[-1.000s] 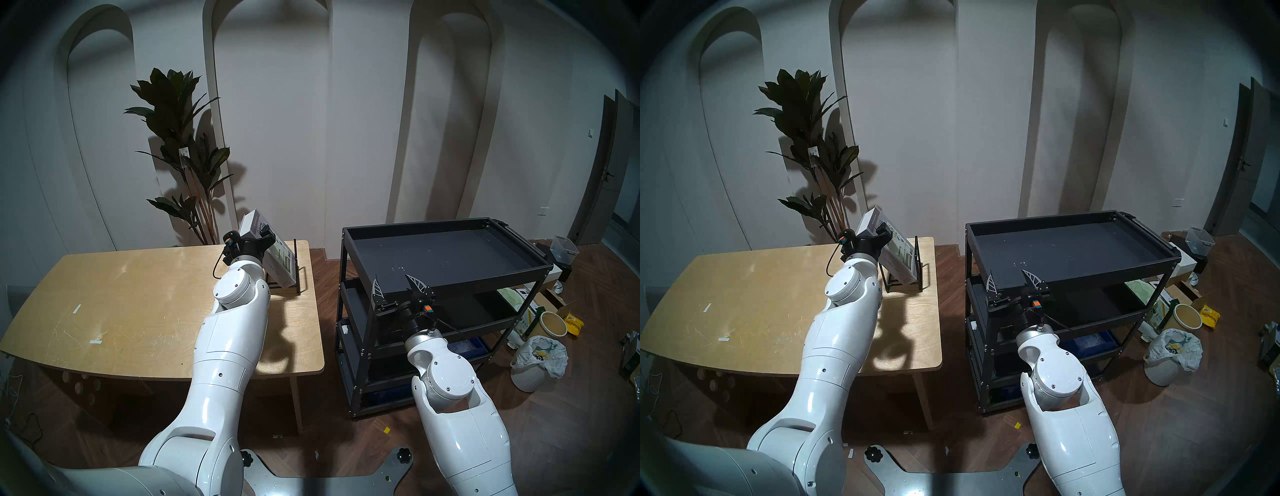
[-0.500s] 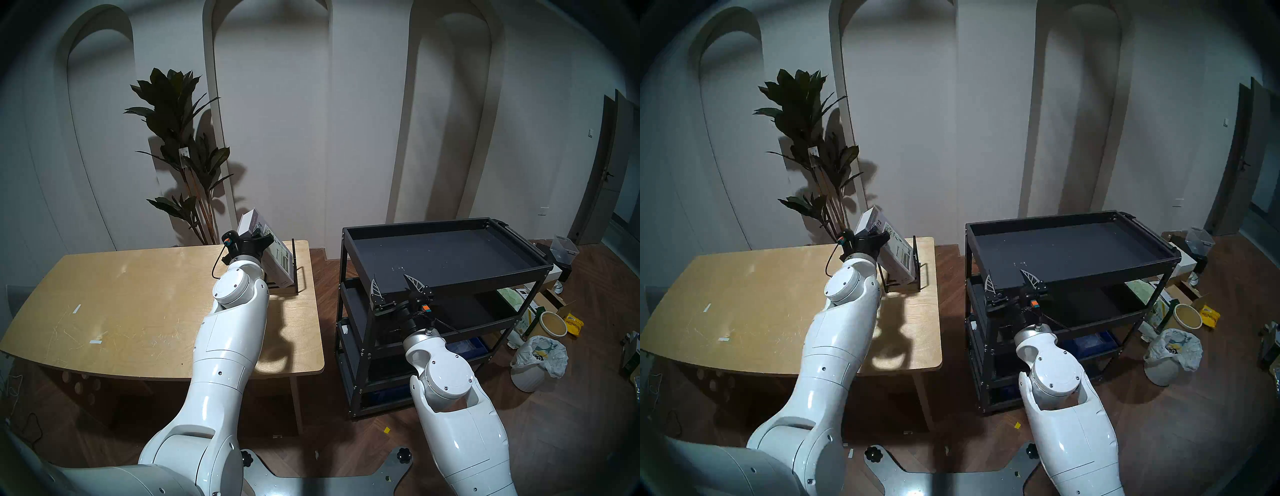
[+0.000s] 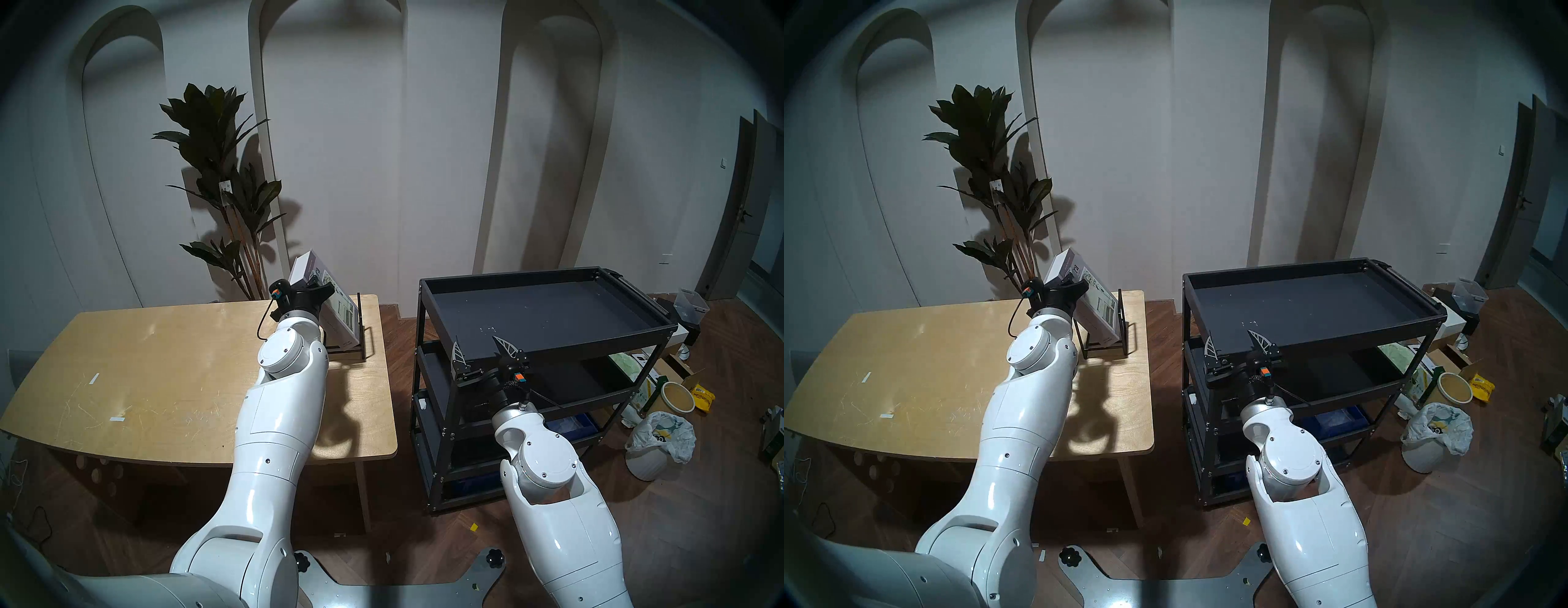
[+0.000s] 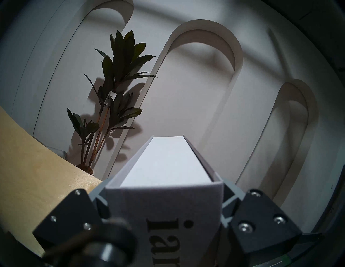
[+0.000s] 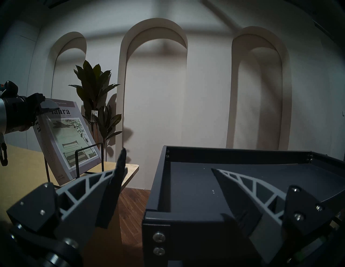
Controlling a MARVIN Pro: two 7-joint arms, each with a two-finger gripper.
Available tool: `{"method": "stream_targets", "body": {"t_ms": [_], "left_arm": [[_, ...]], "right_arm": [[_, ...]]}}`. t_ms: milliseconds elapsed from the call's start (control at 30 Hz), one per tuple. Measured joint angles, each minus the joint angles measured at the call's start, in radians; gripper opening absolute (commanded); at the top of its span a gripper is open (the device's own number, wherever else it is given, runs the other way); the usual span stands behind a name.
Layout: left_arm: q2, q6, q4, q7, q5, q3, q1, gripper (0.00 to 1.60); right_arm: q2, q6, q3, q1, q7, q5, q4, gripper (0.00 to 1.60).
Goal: Transfer books between table and cart
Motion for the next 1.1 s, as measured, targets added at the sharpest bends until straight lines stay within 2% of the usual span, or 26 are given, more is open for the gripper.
{"method": "stream_targets", "body": {"t_ms": [500, 800, 1100], "left_arm": [[-0.005, -0.006, -0.079, 0.002, 0.045, 0.05, 0.036, 0.0], [0.001, -0.022, -0.116, 0.033, 0.087, 0.063, 0.047, 0.0], [0.017, -0.013, -0.195, 0.065, 0.115, 0.073, 0.059, 0.0]], "right_arm": [[0.0, -0.004, -0.003, 0.001, 0.003, 0.009, 0.001, 1.6], [0.0, -0.008, -0.005, 0.0, 0.01, 0.017, 0.001, 1.6], [0.001, -0.009, -0.013, -0.001, 0.022, 0.021, -0.003, 1.6]]}}
